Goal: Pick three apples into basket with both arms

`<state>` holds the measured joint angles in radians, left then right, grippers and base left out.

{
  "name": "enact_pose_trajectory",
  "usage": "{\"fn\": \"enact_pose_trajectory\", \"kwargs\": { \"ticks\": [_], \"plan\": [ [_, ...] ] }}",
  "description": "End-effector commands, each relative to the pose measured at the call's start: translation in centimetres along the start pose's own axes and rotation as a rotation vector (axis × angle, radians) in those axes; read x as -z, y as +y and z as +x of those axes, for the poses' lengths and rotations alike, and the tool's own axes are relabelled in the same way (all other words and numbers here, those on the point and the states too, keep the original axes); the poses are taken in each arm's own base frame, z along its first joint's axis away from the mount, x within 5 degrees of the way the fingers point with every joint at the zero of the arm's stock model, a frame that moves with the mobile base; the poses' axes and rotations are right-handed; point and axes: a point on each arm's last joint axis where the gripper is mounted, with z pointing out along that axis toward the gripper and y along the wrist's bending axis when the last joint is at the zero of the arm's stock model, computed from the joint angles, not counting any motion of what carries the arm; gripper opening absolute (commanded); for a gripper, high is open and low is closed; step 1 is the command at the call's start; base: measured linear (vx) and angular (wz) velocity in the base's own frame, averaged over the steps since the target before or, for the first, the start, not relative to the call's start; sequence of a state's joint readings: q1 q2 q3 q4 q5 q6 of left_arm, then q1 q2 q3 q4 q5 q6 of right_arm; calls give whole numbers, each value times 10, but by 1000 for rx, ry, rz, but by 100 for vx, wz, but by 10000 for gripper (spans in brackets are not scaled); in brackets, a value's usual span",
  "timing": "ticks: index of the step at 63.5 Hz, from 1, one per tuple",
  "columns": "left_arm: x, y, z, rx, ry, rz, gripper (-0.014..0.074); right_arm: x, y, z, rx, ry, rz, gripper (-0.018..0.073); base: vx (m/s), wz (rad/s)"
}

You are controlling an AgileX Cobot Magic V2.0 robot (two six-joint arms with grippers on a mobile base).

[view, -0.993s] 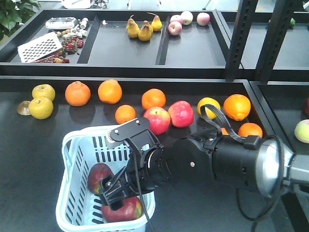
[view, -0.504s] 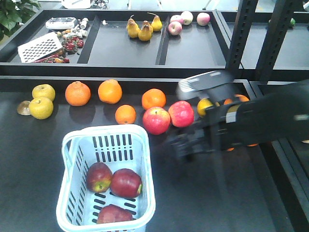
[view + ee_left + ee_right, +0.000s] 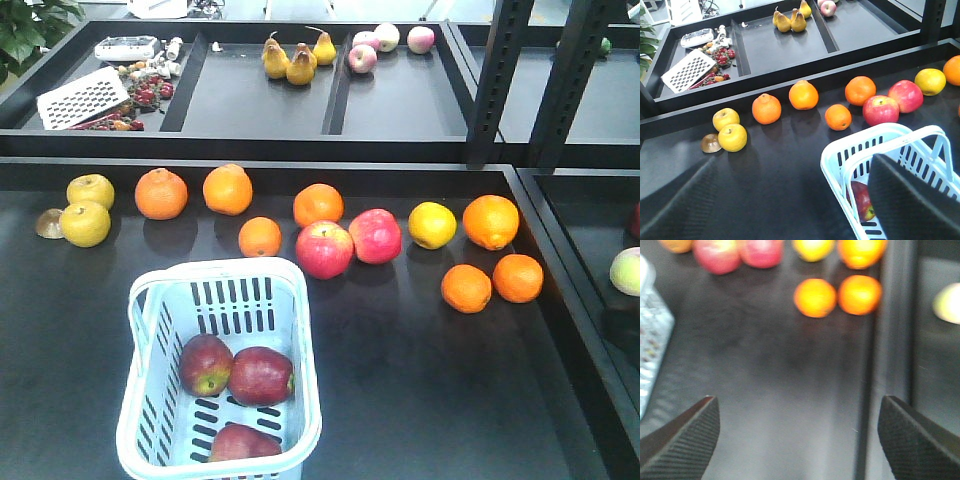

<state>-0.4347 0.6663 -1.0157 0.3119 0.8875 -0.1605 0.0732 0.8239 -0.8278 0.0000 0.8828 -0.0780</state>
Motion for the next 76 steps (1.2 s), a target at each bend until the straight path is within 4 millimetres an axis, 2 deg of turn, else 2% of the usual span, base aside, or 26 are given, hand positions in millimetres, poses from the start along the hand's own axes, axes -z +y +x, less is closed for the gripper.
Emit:
{"fn": "enact_pose_trajectory", "kwargs": {
  "ticks": [1,8,22,29,34,43,46,48,50,76],
  "plan": [
    [5,2,-12,8,-83,-5,576,16,-4,-1,-19,-107,35,599,0,0],
    [5,2,-12,8,-83,-5,576,23,-5,6,-23,-134,42,594,0,0],
    [5,2,-13,8,-92,-3,573,25,-5,5,-33,-158,43,578,0,0],
    [5,2,-12,10,-86,-4,518,25,-5,4,-45,-180,44,521,0,0],
    [5,2,-12,31,-82,-4,416,25,-5,2,-45,-196,45,428,0,0],
    [5,2,-12,70,-82,-2,146,26,-5,1,-44,-212,46,193,0,0],
    [5,2,-12,78,-82,-2,17,26,-5,1,-44,-213,46,92,0,0],
    [5,2,-12,78,-82,-2,-10,26,-5,1,-44,-213,46,43,0,0],
    [5,2,-12,78,-84,-2,-9,26,-5,1,-44,-213,46,-16,0,0],
    [5,2,-12,77,-85,-2,-8,25,-5,2,-45,-201,45,-8,0,0]
  ]
}}
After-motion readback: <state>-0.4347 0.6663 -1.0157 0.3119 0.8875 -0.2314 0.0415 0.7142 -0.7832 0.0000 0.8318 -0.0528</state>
